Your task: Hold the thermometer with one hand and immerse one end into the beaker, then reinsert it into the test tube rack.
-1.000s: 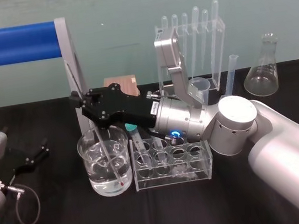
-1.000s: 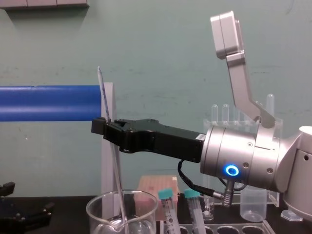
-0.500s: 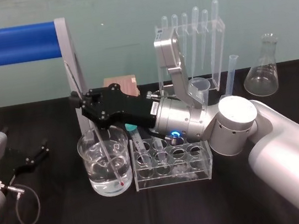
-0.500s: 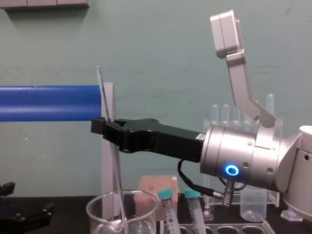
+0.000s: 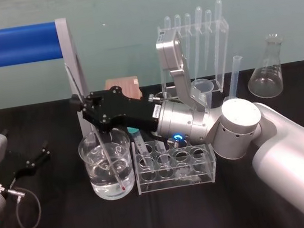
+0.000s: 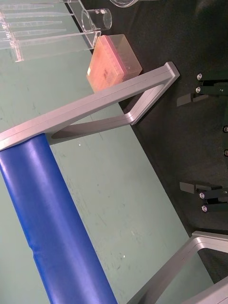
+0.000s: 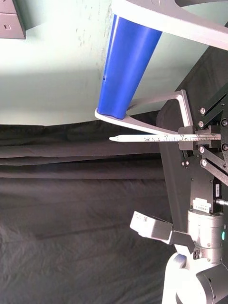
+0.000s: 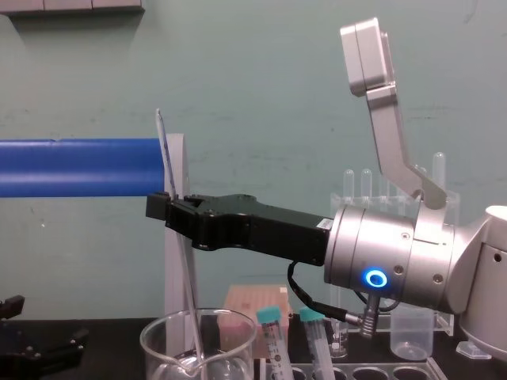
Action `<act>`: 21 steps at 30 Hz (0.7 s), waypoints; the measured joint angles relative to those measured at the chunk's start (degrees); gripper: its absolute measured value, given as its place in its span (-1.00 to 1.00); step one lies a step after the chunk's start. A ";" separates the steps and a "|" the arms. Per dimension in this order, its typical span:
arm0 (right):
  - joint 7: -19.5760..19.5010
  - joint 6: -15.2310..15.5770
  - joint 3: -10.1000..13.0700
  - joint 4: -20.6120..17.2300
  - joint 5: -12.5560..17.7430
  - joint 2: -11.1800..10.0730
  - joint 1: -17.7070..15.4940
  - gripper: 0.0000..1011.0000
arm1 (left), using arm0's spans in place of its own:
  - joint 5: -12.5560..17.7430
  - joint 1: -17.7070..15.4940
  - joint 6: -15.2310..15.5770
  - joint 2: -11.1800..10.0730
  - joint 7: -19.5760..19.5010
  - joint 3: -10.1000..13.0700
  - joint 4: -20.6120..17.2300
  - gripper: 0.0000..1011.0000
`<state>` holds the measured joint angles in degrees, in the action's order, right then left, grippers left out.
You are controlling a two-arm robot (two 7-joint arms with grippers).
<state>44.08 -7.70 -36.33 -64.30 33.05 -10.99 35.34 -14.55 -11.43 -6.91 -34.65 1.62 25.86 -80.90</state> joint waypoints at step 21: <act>0.16 -0.13 -0.09 0.55 -0.12 0.13 0.16 -0.88 | 0.00 0.00 0.00 0.00 0.00 0.00 0.00 0.99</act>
<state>44.23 -7.83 -36.42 -63.75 32.94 -10.86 35.50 -14.55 -11.43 -6.91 -34.65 1.62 25.86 -80.90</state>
